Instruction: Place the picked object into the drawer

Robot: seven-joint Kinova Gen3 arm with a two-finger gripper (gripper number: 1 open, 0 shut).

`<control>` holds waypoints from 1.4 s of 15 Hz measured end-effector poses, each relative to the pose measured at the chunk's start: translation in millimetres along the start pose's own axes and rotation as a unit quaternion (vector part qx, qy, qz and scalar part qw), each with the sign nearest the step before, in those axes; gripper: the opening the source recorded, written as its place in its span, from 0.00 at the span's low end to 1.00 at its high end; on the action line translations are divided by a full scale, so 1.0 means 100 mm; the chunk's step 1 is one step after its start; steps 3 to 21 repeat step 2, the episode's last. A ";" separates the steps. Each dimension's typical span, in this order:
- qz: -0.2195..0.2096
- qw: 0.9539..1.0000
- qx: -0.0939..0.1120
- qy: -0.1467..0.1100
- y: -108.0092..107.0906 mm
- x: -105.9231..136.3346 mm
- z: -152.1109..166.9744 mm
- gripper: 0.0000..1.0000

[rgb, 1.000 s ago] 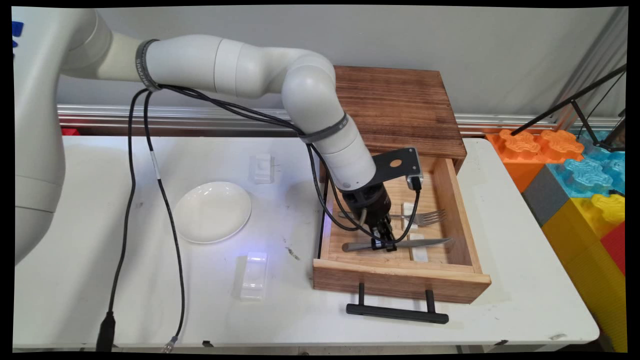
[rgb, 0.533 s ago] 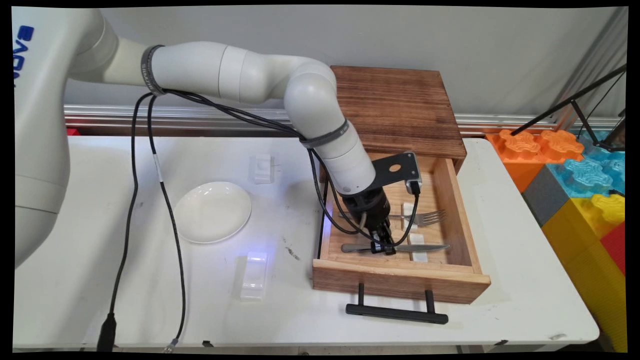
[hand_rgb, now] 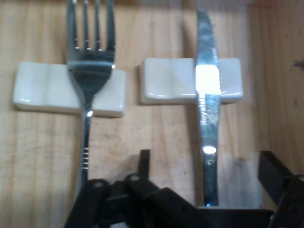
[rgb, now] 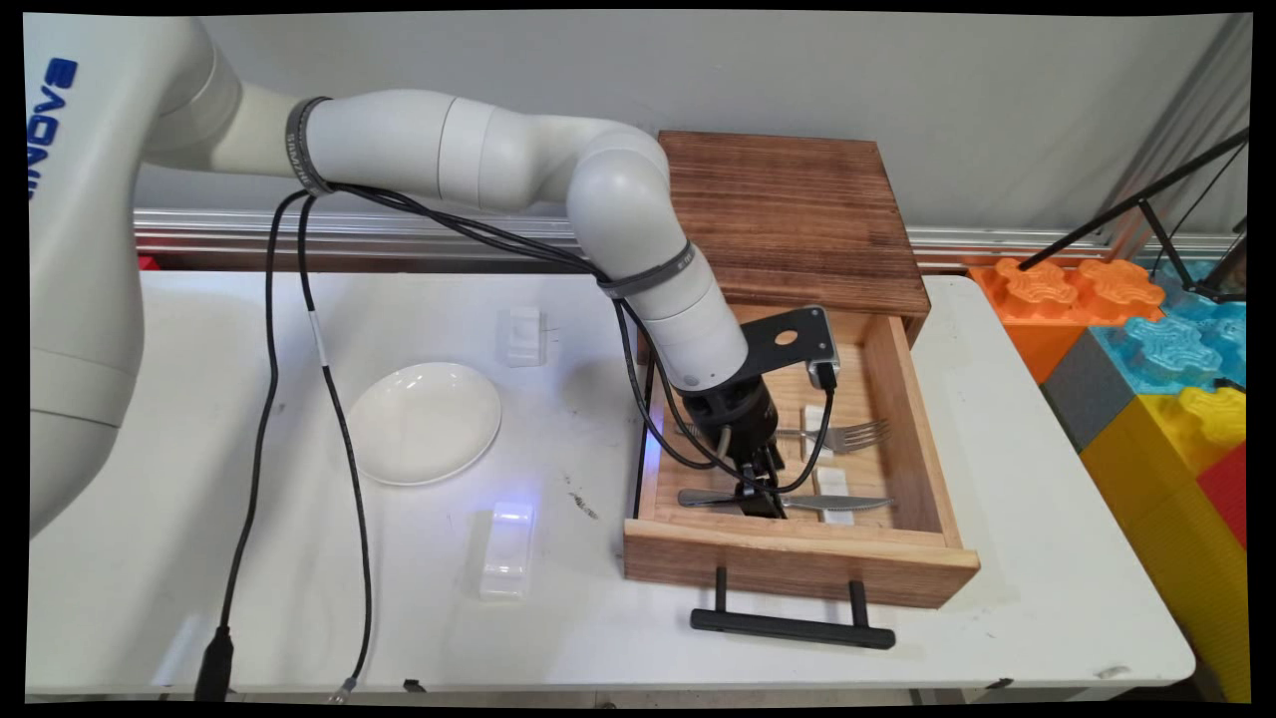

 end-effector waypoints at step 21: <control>-0.002 1.000 0.000 0.002 -0.01 0.00 -0.04 1.00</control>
